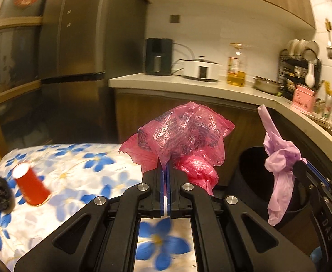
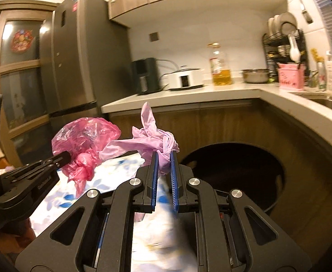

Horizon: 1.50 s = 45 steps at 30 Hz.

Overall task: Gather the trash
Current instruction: 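Lift the pink bag and lilac glove and carry both over the bin, then open both grippers to drop the pink bag and glove into the bin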

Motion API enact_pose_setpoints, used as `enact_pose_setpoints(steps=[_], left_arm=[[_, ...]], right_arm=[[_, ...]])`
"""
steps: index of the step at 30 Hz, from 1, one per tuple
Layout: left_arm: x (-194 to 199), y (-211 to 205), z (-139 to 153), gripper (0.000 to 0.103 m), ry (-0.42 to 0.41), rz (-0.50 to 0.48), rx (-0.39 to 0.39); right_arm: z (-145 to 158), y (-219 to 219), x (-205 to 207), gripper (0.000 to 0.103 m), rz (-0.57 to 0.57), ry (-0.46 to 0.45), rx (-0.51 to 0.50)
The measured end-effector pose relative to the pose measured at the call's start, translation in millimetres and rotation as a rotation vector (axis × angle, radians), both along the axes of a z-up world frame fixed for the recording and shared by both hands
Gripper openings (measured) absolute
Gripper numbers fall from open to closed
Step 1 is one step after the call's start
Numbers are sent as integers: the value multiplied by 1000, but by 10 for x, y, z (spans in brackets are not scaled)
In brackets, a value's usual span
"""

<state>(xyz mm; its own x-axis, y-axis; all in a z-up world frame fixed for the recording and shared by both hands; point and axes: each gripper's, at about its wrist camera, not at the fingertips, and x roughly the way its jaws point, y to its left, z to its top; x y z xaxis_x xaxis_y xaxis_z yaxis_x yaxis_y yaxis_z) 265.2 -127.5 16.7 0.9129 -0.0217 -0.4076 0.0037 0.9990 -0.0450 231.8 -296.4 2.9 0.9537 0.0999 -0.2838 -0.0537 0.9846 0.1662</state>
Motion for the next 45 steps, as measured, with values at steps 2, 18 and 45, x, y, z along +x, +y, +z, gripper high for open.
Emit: enact_pose_setpoints(steps=[2, 18, 45], left_arm=[[33, -147, 30, 1, -3, -26, -3], [360, -991, -95, 1, 9, -207, -3], [375, -1063, -273, 83, 9, -238, 5]], right_arm=[[9, -152, 12, 11, -30, 1, -3], [-163, -850, 247, 11, -154, 49, -17], [-241, -1080, 231, 53, -242, 72, 7]])
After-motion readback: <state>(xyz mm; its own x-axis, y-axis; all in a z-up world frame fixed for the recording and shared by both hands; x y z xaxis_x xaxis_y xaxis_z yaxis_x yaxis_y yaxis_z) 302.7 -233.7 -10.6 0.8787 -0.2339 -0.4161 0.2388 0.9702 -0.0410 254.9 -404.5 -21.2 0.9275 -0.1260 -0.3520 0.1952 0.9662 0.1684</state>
